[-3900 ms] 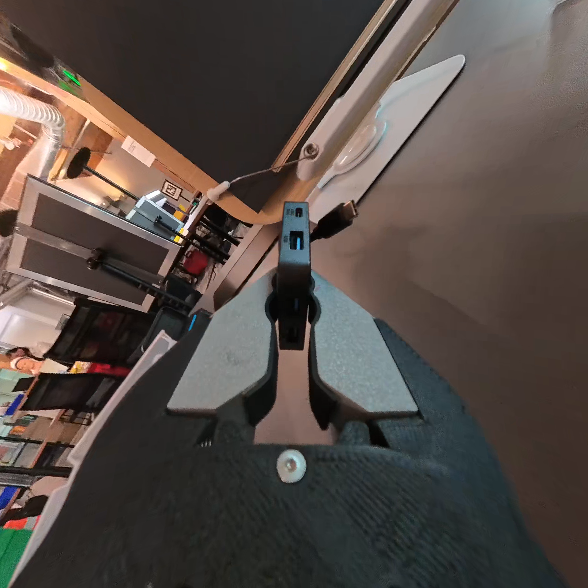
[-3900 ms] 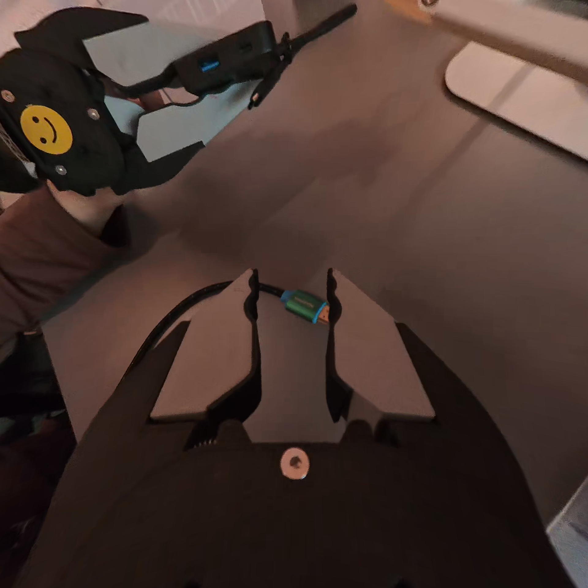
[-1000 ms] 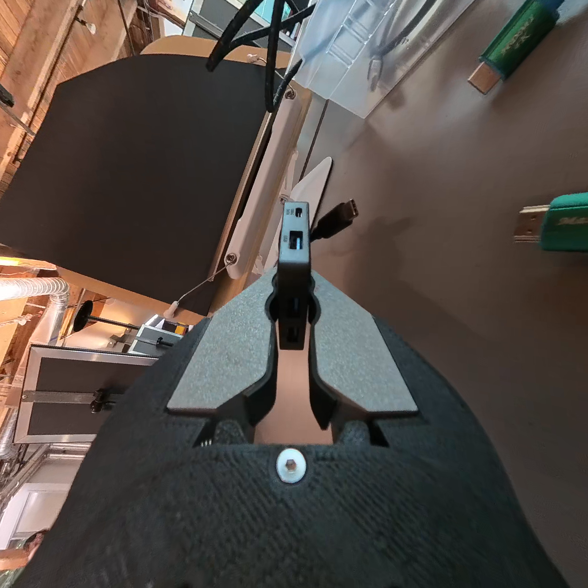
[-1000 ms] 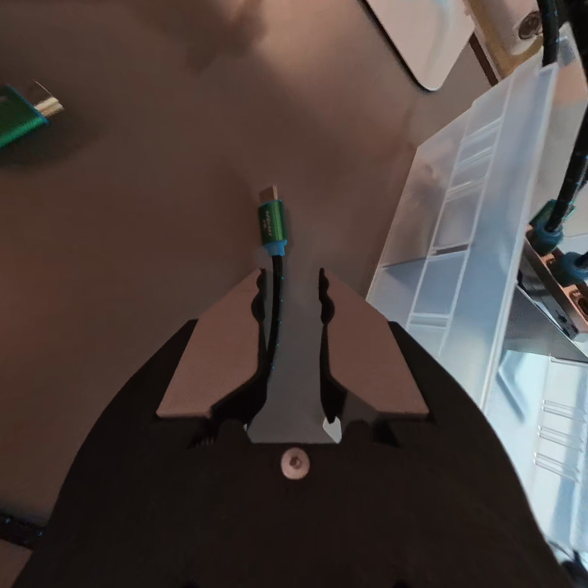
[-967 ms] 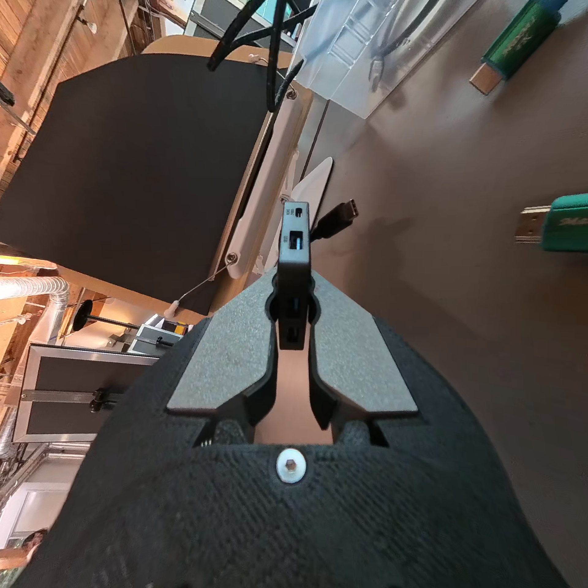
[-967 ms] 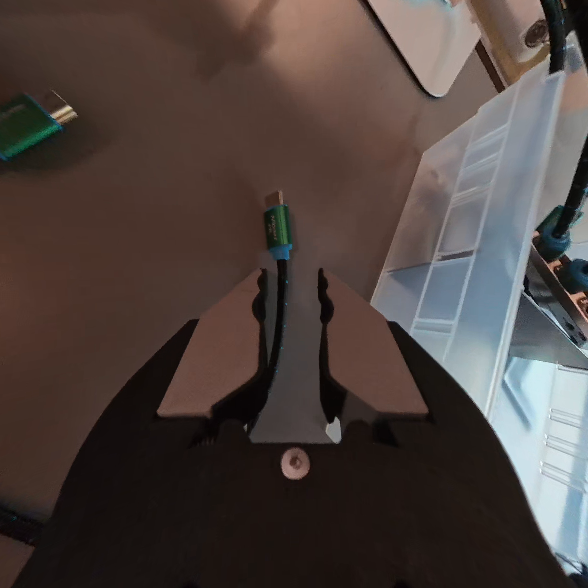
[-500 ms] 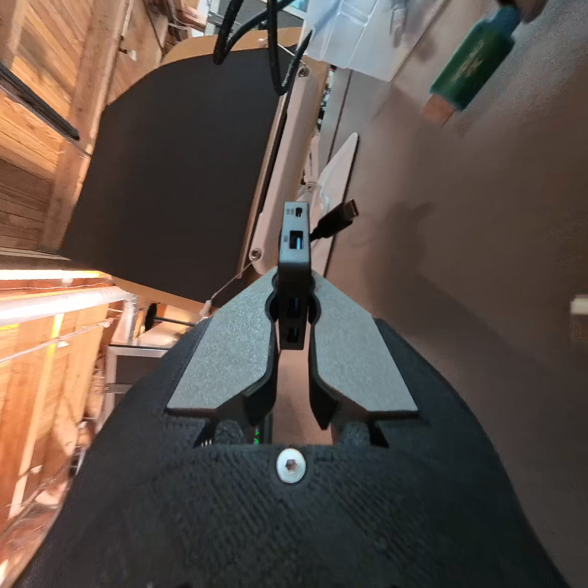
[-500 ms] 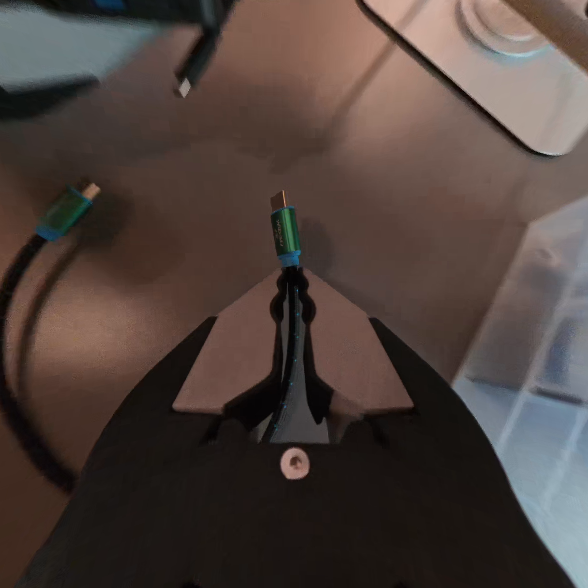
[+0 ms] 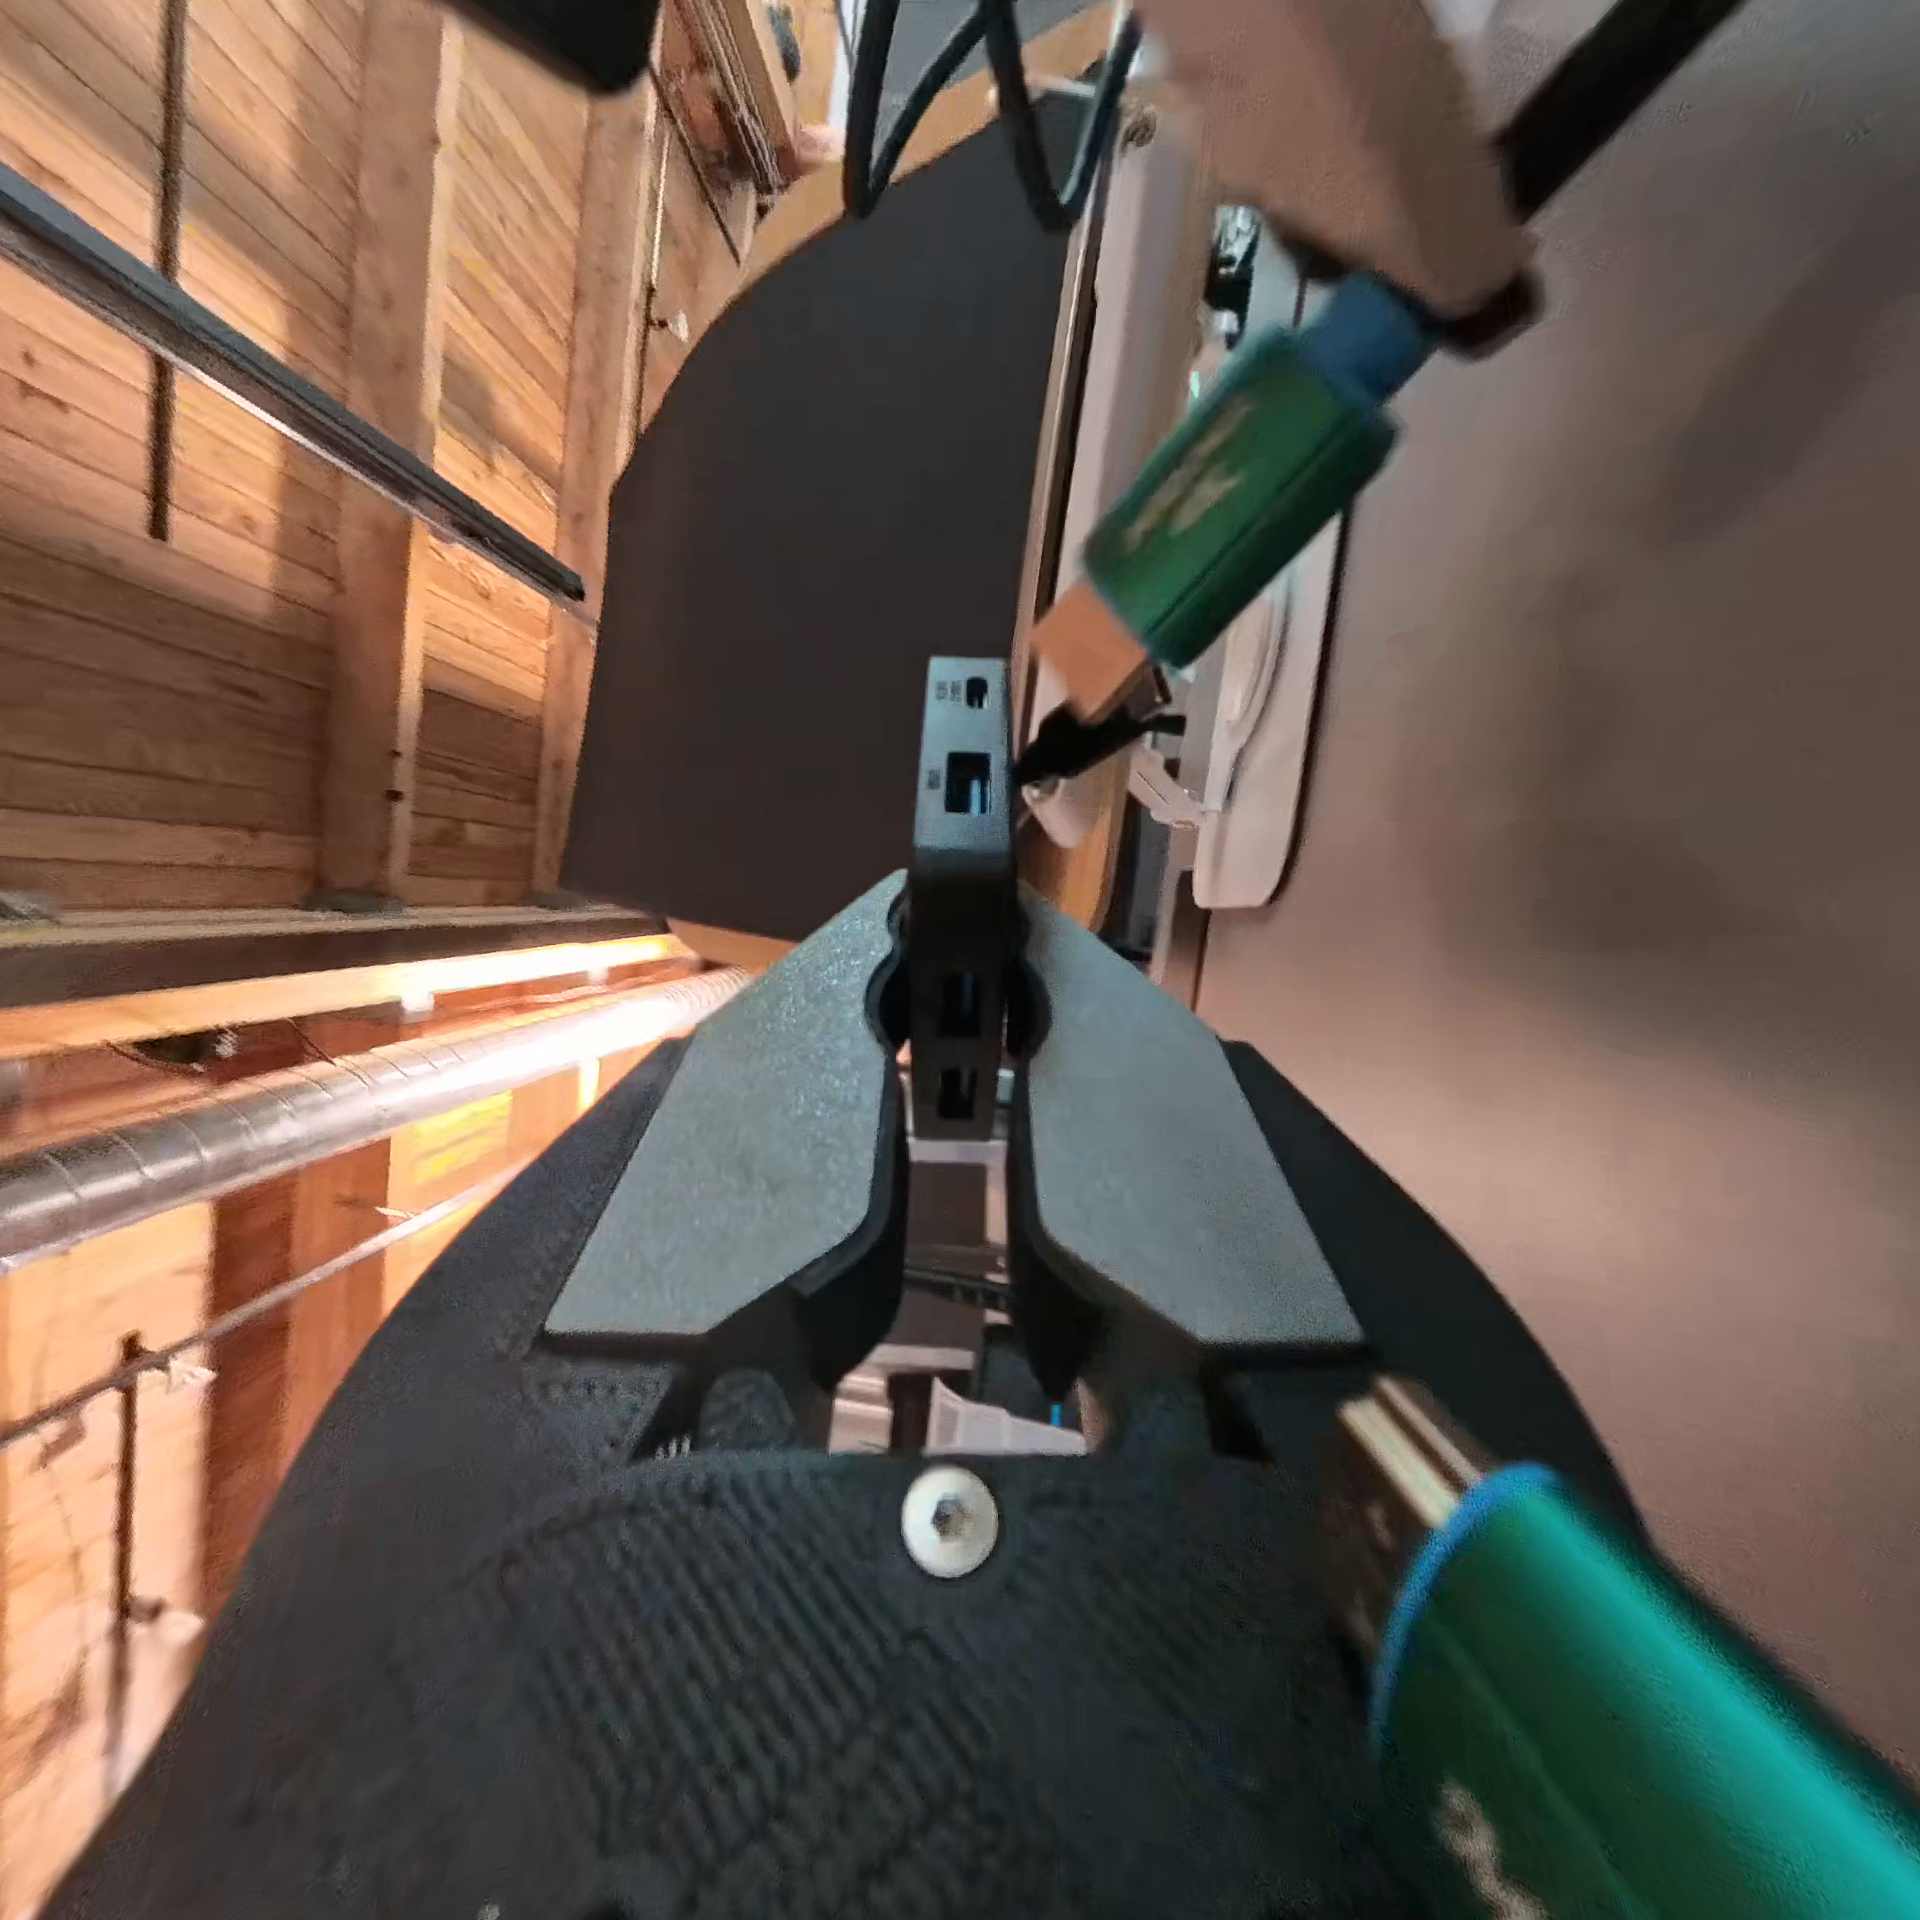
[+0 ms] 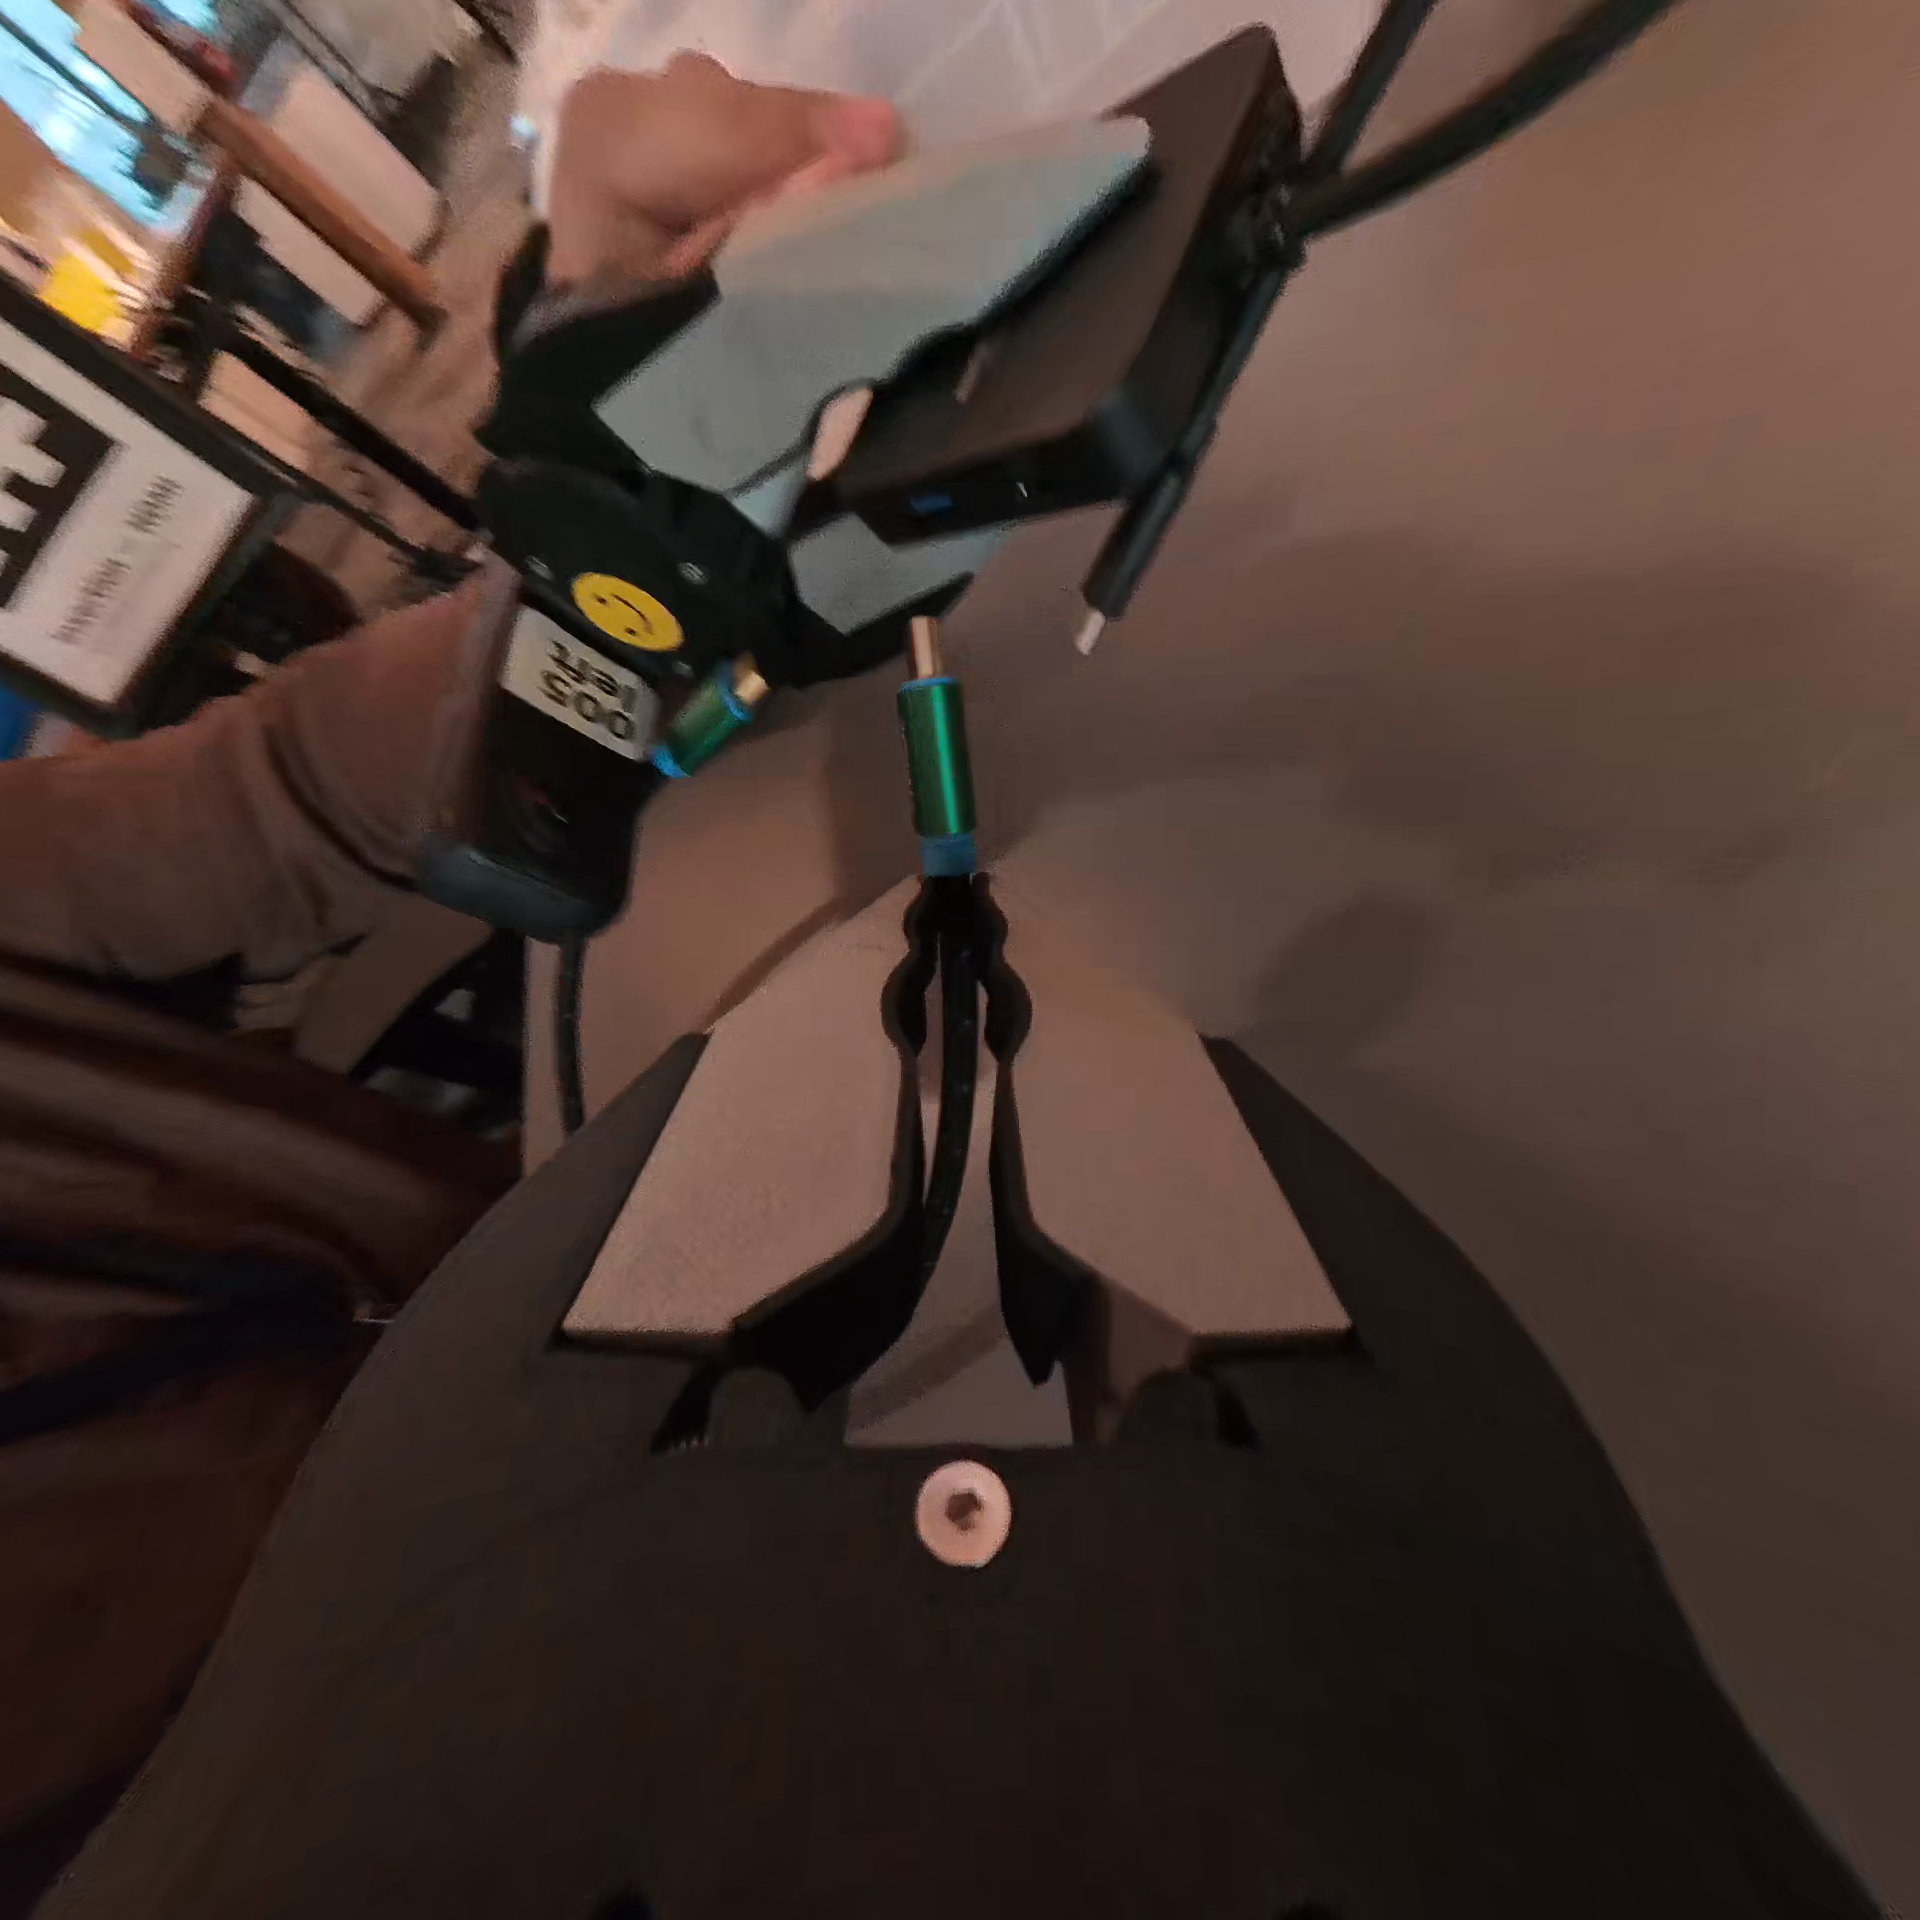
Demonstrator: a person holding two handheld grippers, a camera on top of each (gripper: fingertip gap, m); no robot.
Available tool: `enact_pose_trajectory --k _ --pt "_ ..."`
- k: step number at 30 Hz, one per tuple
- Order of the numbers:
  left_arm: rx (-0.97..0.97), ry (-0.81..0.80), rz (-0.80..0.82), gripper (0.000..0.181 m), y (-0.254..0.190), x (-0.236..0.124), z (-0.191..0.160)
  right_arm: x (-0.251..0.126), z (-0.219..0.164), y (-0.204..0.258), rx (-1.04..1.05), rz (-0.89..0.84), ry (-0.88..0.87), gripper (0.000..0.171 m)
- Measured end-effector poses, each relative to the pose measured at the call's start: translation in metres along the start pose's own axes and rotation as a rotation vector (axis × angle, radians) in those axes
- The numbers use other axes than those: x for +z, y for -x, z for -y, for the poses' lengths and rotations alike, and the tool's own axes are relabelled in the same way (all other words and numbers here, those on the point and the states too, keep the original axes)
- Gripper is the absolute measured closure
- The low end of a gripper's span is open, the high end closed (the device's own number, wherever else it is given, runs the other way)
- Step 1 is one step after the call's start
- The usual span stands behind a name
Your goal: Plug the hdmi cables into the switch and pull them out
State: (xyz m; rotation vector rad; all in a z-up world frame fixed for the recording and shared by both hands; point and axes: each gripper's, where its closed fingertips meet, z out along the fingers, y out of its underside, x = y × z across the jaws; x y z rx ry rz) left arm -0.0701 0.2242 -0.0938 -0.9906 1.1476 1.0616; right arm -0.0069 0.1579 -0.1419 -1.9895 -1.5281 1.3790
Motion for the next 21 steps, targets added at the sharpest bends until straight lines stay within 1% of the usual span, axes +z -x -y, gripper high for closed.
enact_pose_trajectory --k 1,4,8,12,17,21 --pt "0.035 -0.016 0.012 0.170 0.001 0.000 0.006 0.000 0.001 0.004 0.010 0.025 -0.011 0.169" --pt "0.087 -0.043 0.033 0.170 0.003 -0.001 0.020 -0.001 -0.004 0.000 0.041 0.015 -0.011 0.169" --pt "0.061 -0.038 0.004 0.170 -0.002 -0.001 0.019 -0.001 -0.009 0.000 0.078 0.037 -0.006 0.168" --pt "-0.018 -0.024 -0.027 0.170 -0.006 -0.002 0.014 -0.002 -0.008 0.002 0.071 0.037 -0.016 0.169" --pt "-0.215 -0.028 -0.106 0.170 -0.012 -0.004 0.007 -0.006 -0.003 0.008 0.067 0.064 -0.047 0.168" --pt "-0.256 0.000 -0.131 0.170 -0.016 -0.003 -0.002 -0.010 -0.003 0.000 0.048 0.015 -0.050 0.169"
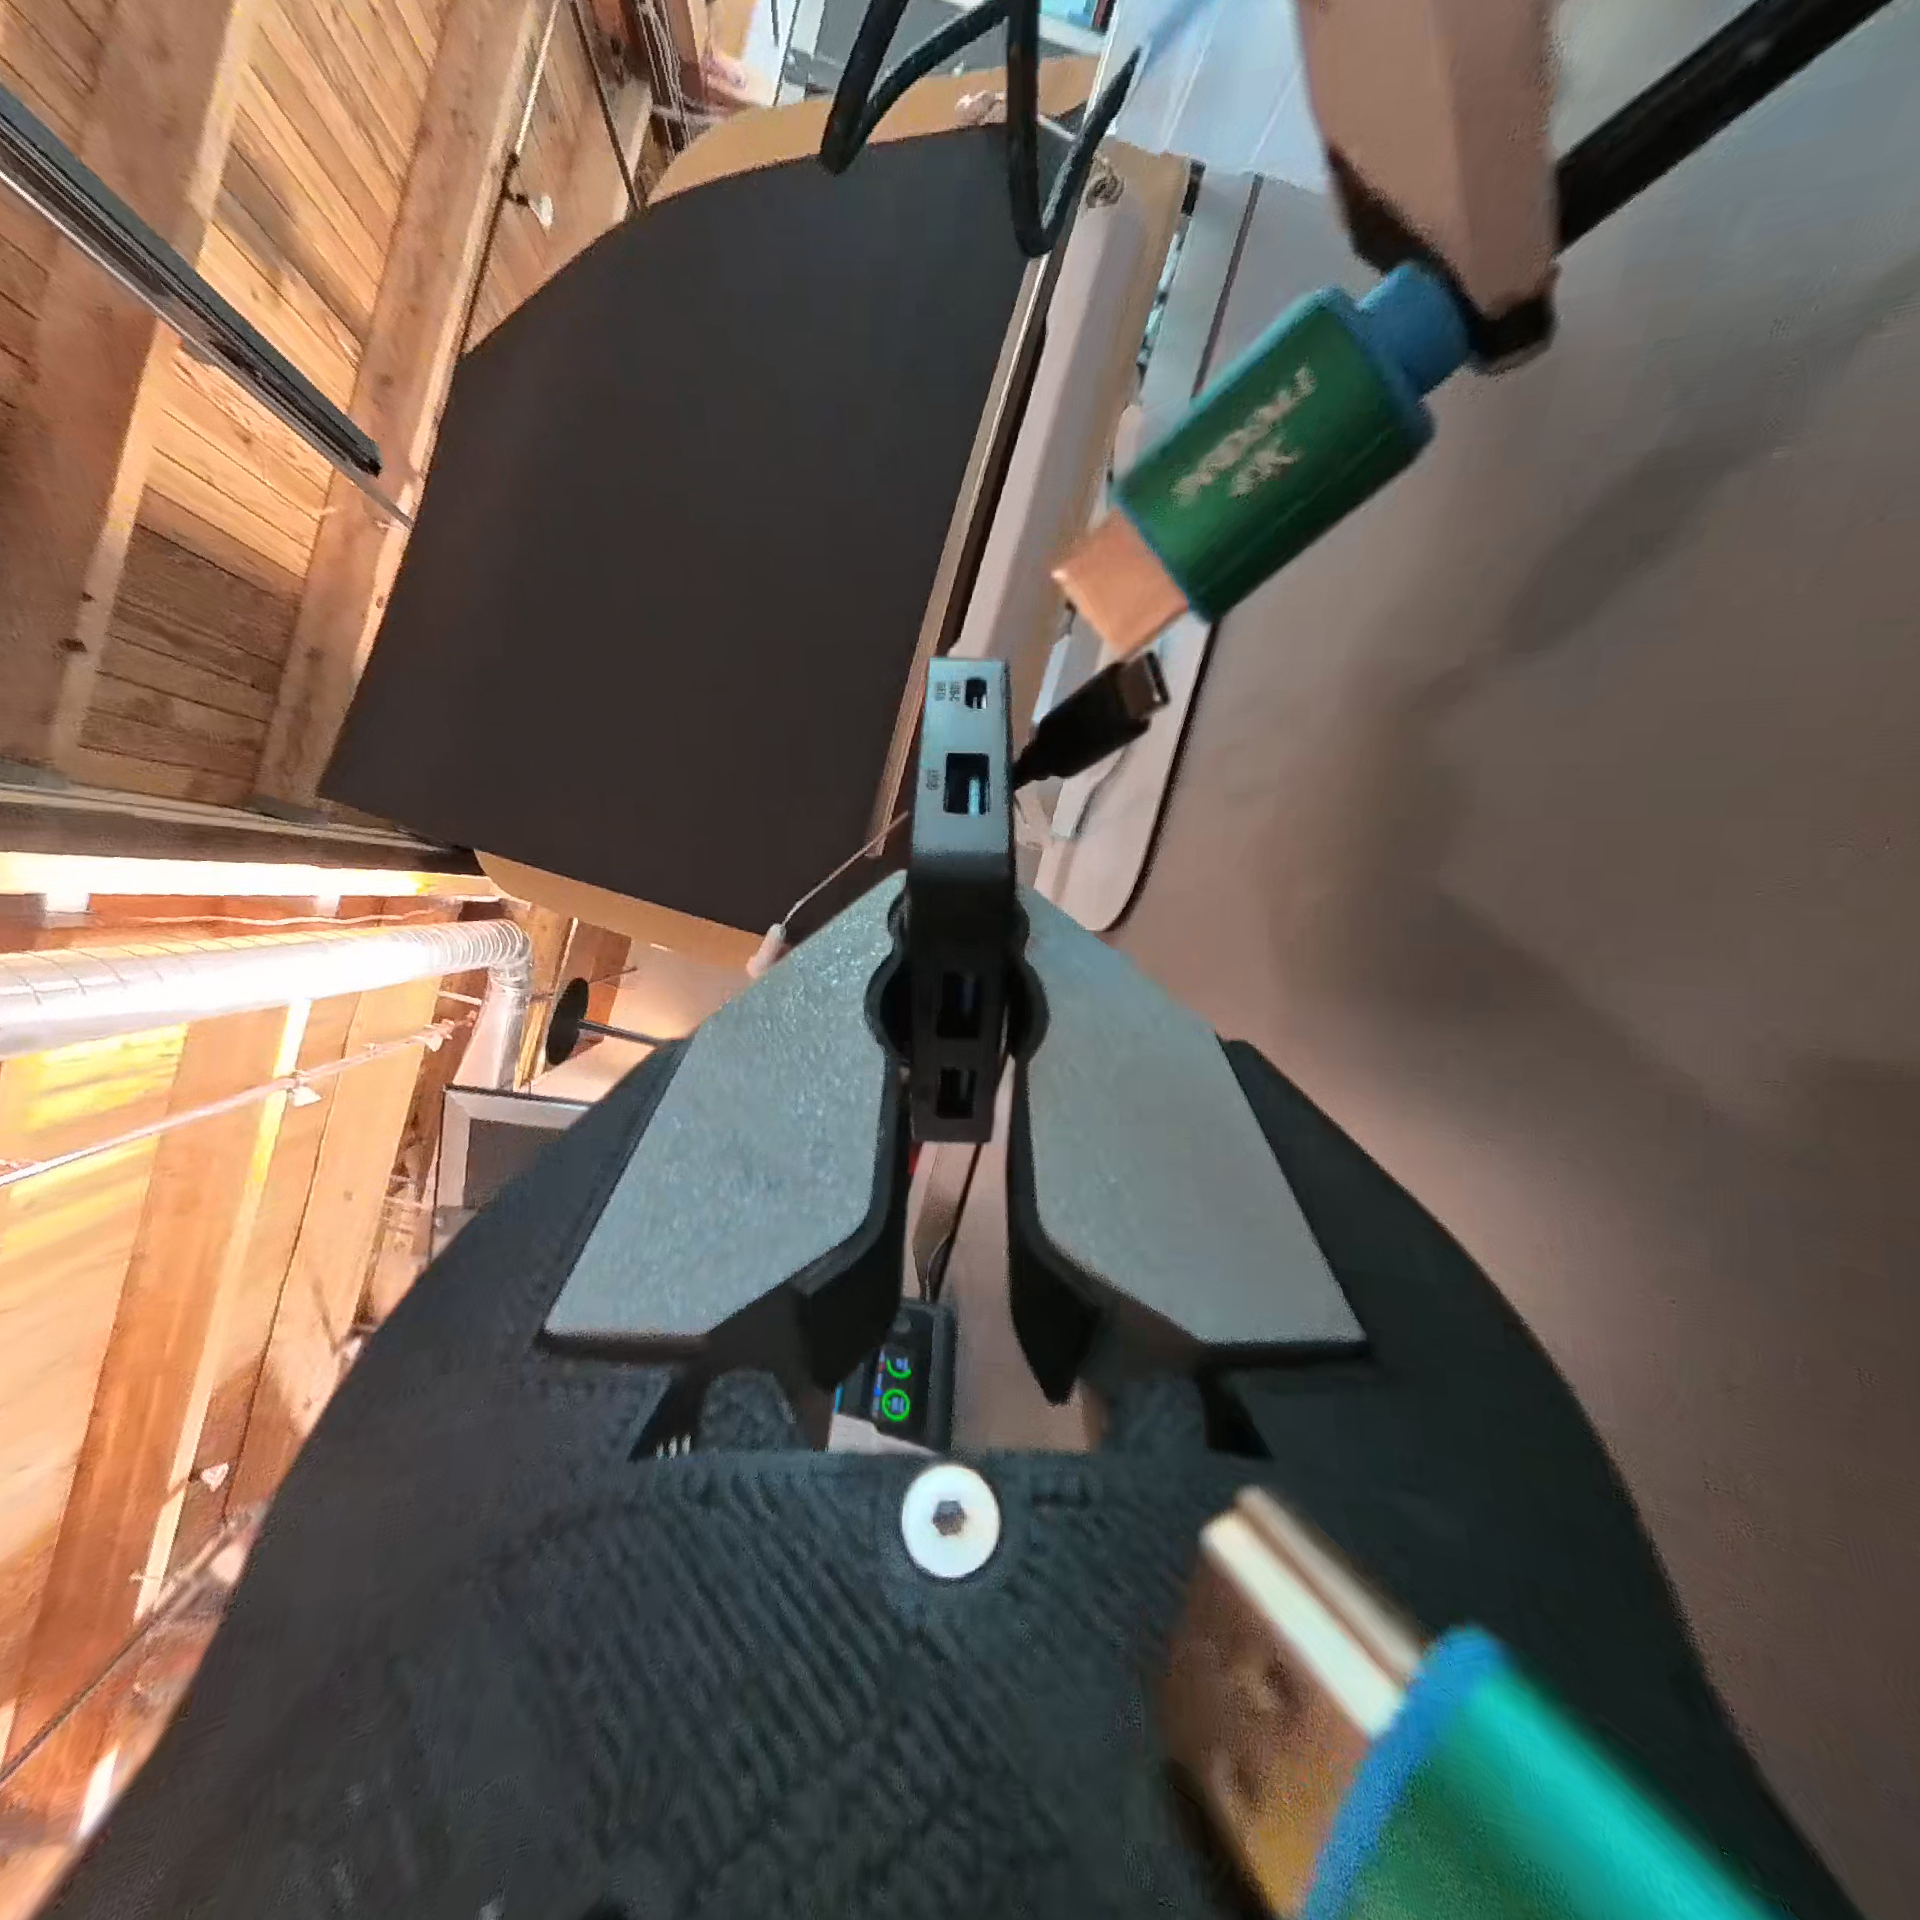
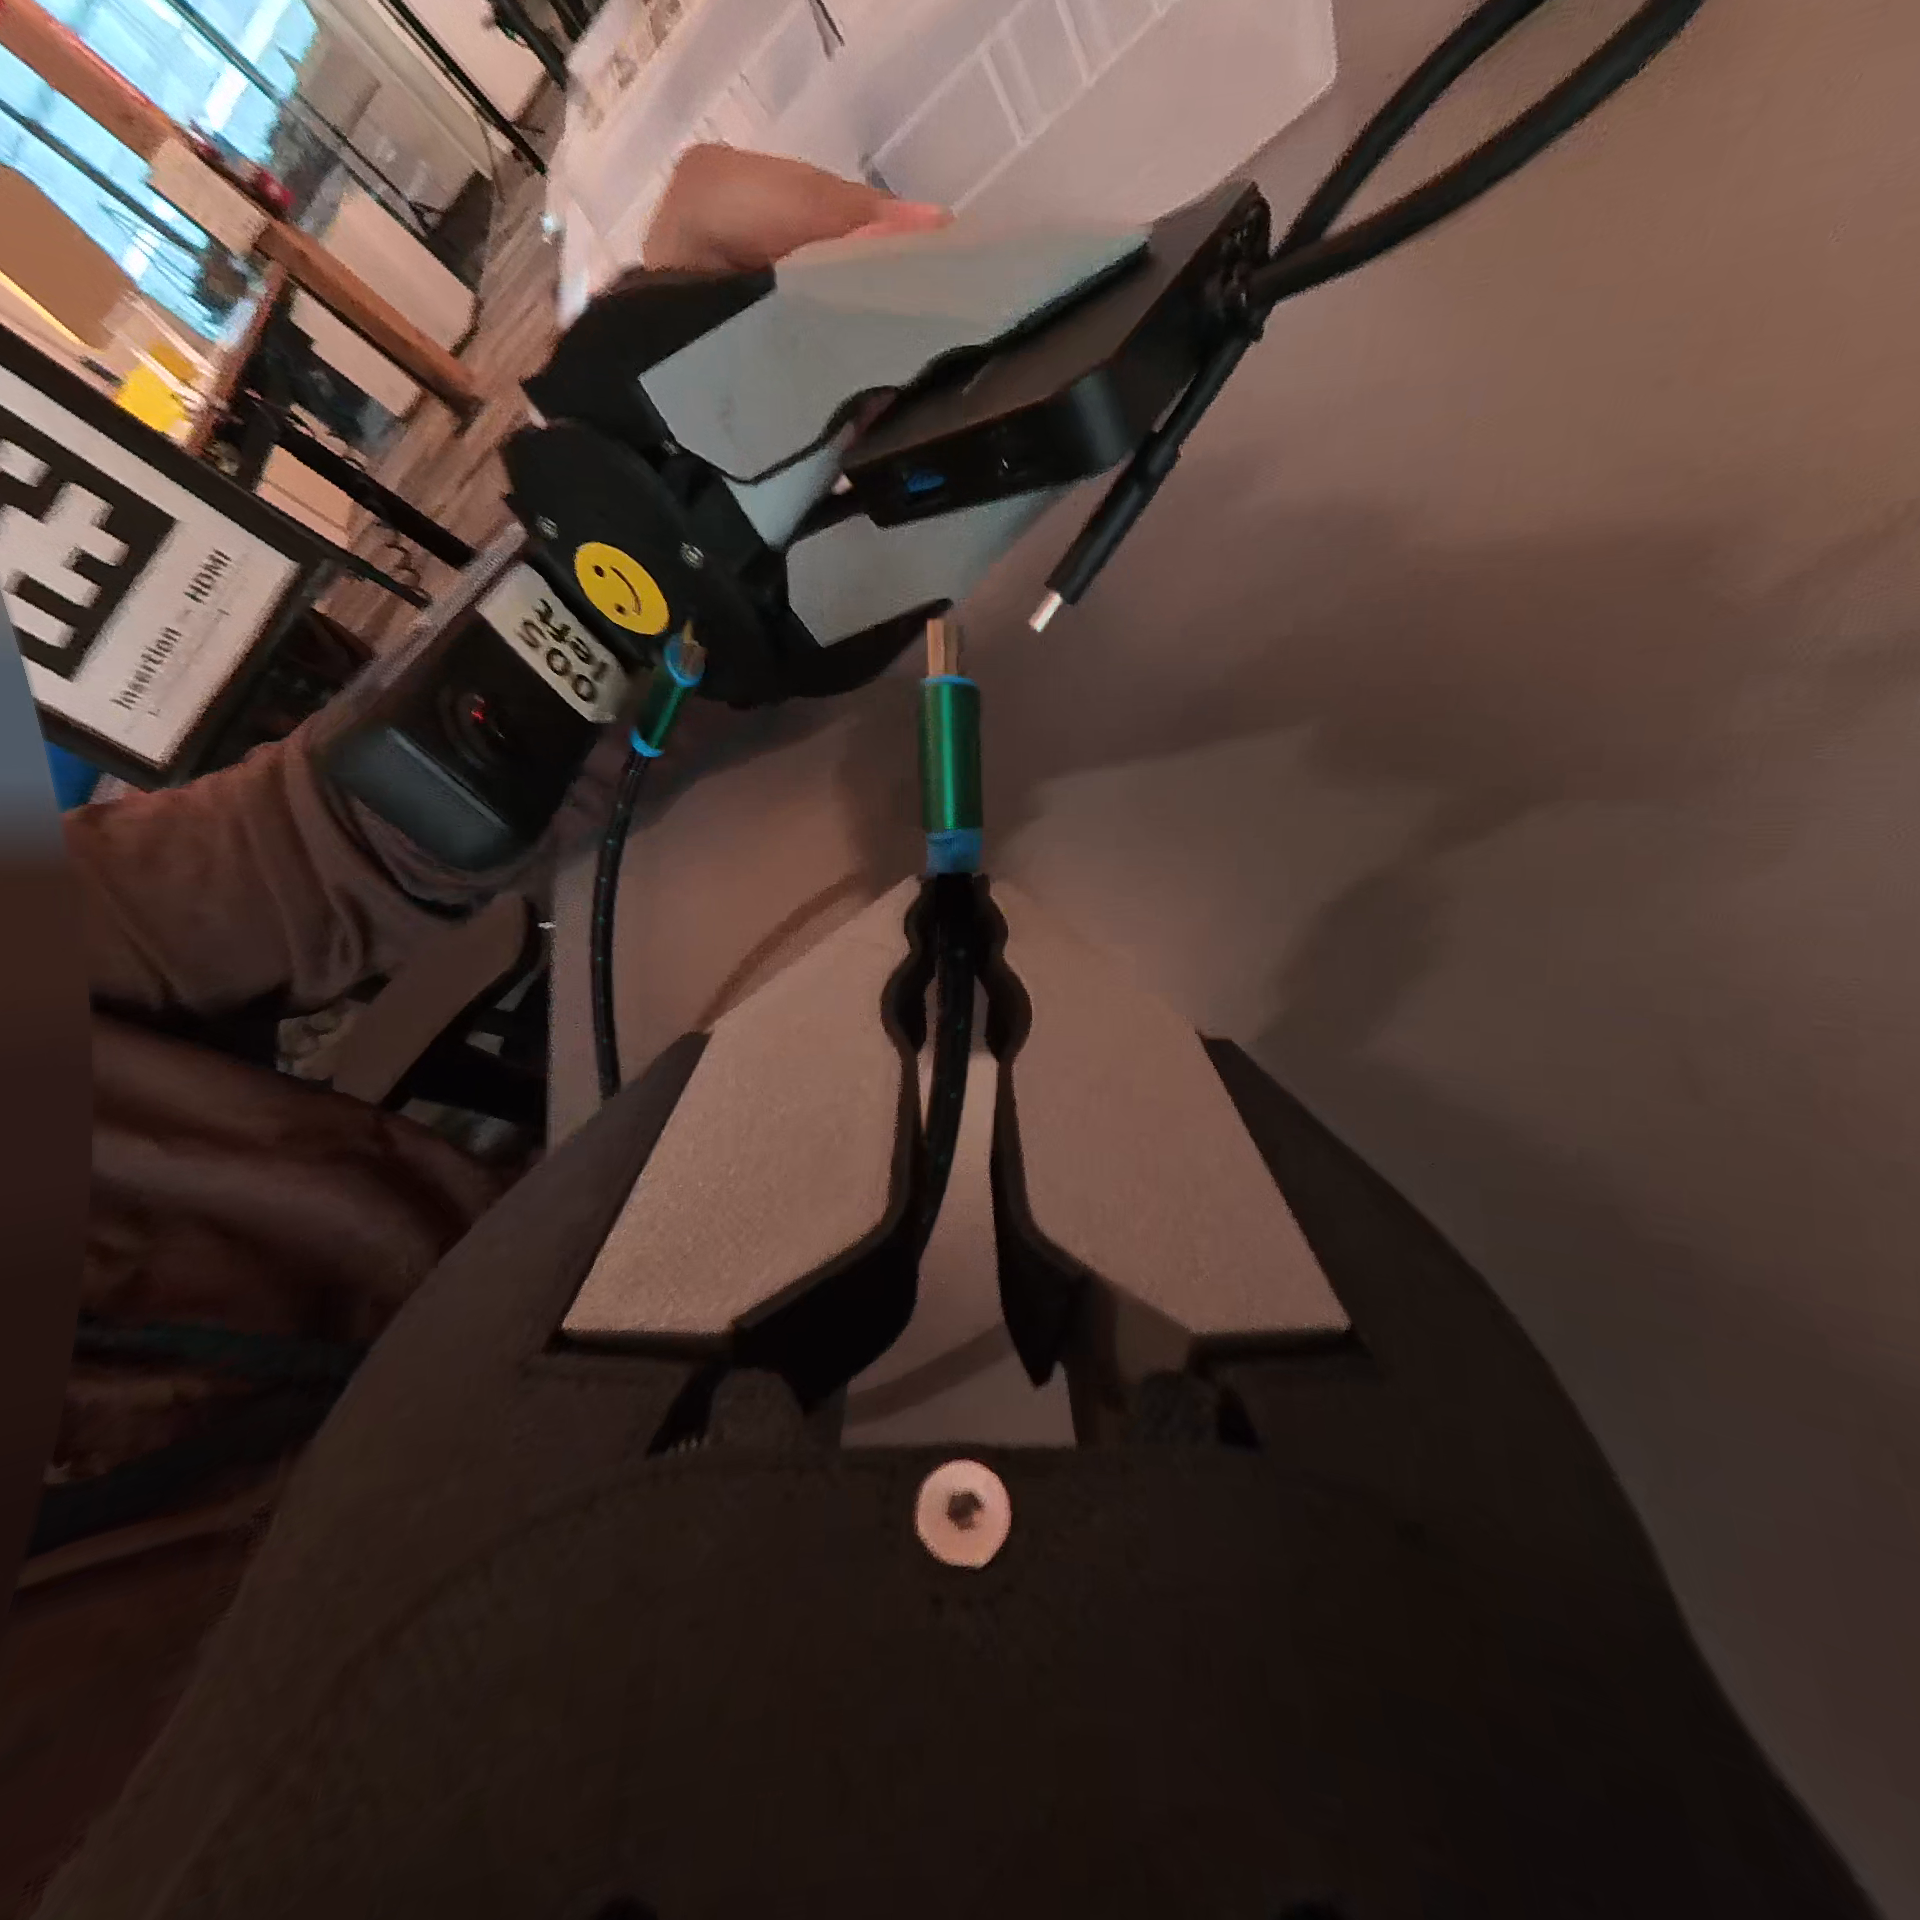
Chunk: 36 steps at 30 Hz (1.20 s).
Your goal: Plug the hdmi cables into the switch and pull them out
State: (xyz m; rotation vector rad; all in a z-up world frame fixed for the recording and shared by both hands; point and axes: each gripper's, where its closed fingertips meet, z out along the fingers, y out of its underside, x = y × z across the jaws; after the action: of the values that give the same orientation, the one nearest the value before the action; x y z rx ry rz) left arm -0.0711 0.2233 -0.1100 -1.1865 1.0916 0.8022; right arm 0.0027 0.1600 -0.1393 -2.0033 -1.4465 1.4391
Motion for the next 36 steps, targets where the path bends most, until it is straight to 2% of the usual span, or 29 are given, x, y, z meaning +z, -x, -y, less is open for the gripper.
enact_pose_trajectory --k 3,6,9,14,17,22,24,26,28,29,30,34,36 --pt "-0.054 0.045 0.012 0.169 0.005 0.002 -0.009 -0.001 -0.011 -0.015 -0.034 -0.102 0.078 0.168" --pt "-0.290 0.105 0.002 0.170 0.012 0.004 -0.021 0.000 -0.025 -0.029 -0.055 -0.205 0.165 0.168" --pt "-0.716 0.088 -0.081 0.169 0.017 0.003 -0.024 0.000 -0.030 -0.036 -0.089 -0.267 0.206 0.168" --pt "-1.542 -0.203 -0.467 0.170 0.023 -0.013 0.020 -0.004 -0.026 -0.042 -0.116 -0.309 0.183 0.166" --pt "-1.790 -0.322 -0.622 0.170 0.029 -0.021 0.037 -0.010 -0.007 -0.034 -0.149 -0.281 0.072 0.146" --pt "-1.940 -0.334 -0.858 0.170 0.015 -0.027 0.057 -0.024 0.030 0.010 -0.155 -0.034 -0.184 0.132" --pt "-2.004 -0.376 -0.991 0.170 0.011 -0.034 0.074 -0.025 0.037 0.021 -0.109 0.074 -0.251 0.133" --pt "-2.055 -0.425 -1.054 0.170 0.012 -0.037 0.085 -0.023 0.040 0.029 -0.055 0.180 -0.284 0.137" --pt "-2.083 -0.406 -1.079 0.170 0.010 -0.037 0.091 -0.019 0.040 0.031 0.005 0.251 -0.288 0.143" --pt "-2.094 -0.387 -1.078 0.170 0.008 -0.035 0.093 -0.017 0.039 0.030 0.034 0.264 -0.286 0.155" --pt "-2.097 -0.366 -1.068 0.170 0.005 -0.034 0.093 -0.015 0.039 0.029 0.057 0.276 -0.287 0.159" --pt "-2.013 -0.270 -1.042 0.166 -0.008 -0.029 0.086 -0.009 0.033 0.017 0.146 0.253 -0.259 0.161" --pt "-1.925 -0.223 -1.017 0.152 -0.011 -0.028 0.078 -0.010 0.030 0.012 0.190 0.245 -0.256 0.161"
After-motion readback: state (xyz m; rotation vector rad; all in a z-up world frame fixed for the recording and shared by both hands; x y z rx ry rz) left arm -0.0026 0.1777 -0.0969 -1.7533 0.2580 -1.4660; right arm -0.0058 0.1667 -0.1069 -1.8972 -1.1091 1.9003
